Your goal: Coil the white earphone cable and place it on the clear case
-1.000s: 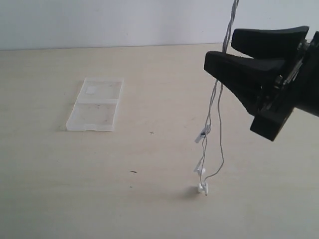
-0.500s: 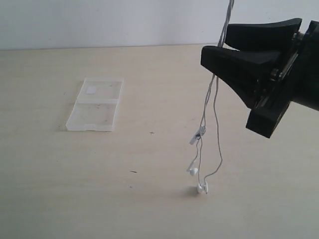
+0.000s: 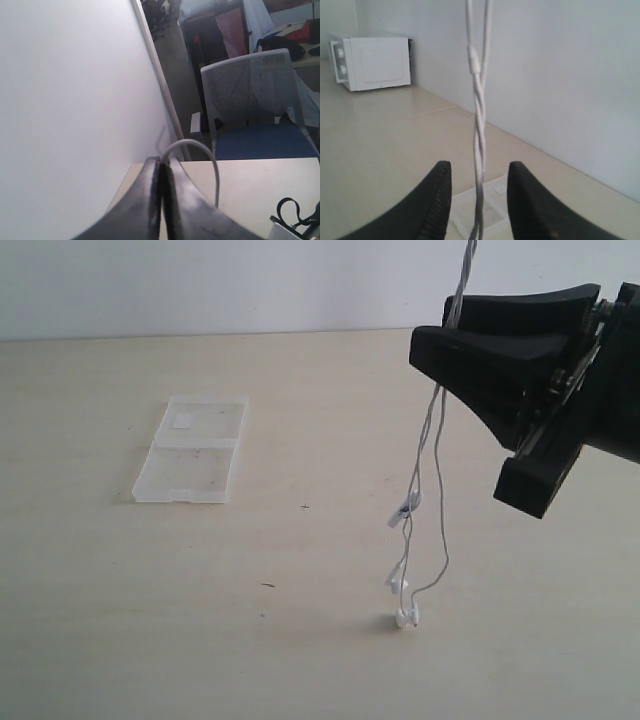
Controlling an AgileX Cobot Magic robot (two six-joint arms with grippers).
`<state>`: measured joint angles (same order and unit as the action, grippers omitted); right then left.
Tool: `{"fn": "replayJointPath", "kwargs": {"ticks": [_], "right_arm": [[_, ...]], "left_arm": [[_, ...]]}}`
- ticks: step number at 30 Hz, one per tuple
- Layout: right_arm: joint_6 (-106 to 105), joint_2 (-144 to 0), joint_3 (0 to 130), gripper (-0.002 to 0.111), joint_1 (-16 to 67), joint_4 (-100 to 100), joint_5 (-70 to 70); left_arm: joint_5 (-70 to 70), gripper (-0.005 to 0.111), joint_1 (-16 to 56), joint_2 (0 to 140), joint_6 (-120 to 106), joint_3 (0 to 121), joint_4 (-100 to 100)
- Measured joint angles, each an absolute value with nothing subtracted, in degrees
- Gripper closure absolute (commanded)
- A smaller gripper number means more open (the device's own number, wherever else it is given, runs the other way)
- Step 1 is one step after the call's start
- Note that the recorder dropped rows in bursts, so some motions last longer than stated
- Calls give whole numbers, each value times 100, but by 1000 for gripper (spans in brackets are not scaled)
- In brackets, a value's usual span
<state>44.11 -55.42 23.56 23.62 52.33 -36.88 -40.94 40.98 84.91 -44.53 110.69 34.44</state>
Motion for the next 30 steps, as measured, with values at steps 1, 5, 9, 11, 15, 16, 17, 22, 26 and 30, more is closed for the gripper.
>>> {"fn": "replayJointPath", "kwargs": {"ticks": [1, 5, 9, 11, 15, 16, 17, 22, 26, 30], "right_arm": [[4411, -5542, 2356, 73, 2362, 5233, -3688], [4411, -5542, 2356, 73, 2362, 5194, -3700], [4411, -5542, 2370, 73, 2362, 5194, -3711], [4411, -5542, 2392, 74, 2362, 5172, -3755], [4411, -5542, 2404, 84, 2362, 5172, -3823], [4411, -5542, 2404, 88, 2362, 5185, -3823], [4411, -5542, 2404, 91, 2362, 5209, -3812], [4411, -5542, 2404, 108, 2362, 5255, -3646], [4411, -5542, 2404, 108, 2362, 5255, -3616], [4437, -5542, 2404, 108, 2362, 5344, -3547]], "left_arm": [[-4094, 107, 4098, 8491, -4453, 11069, 3444], [-4094, 107, 4098, 8491, -4453, 11069, 3444], [-4094, 107, 4098, 8491, -4453, 11069, 3444], [-4094, 107, 4098, 8491, -4453, 11069, 3444], [-4094, 107, 4098, 8491, -4453, 11069, 3444], [-4094, 107, 4098, 8491, -4453, 11069, 3444], [-4094, 107, 4098, 8491, -4453, 11069, 3444], [-4094, 107, 4098, 8491, -4453, 11069, 3444], [-4094, 107, 4098, 8491, -4453, 11069, 3444], [-4163, 107, 4098, 8491, -4453, 11069, 3444]]}}
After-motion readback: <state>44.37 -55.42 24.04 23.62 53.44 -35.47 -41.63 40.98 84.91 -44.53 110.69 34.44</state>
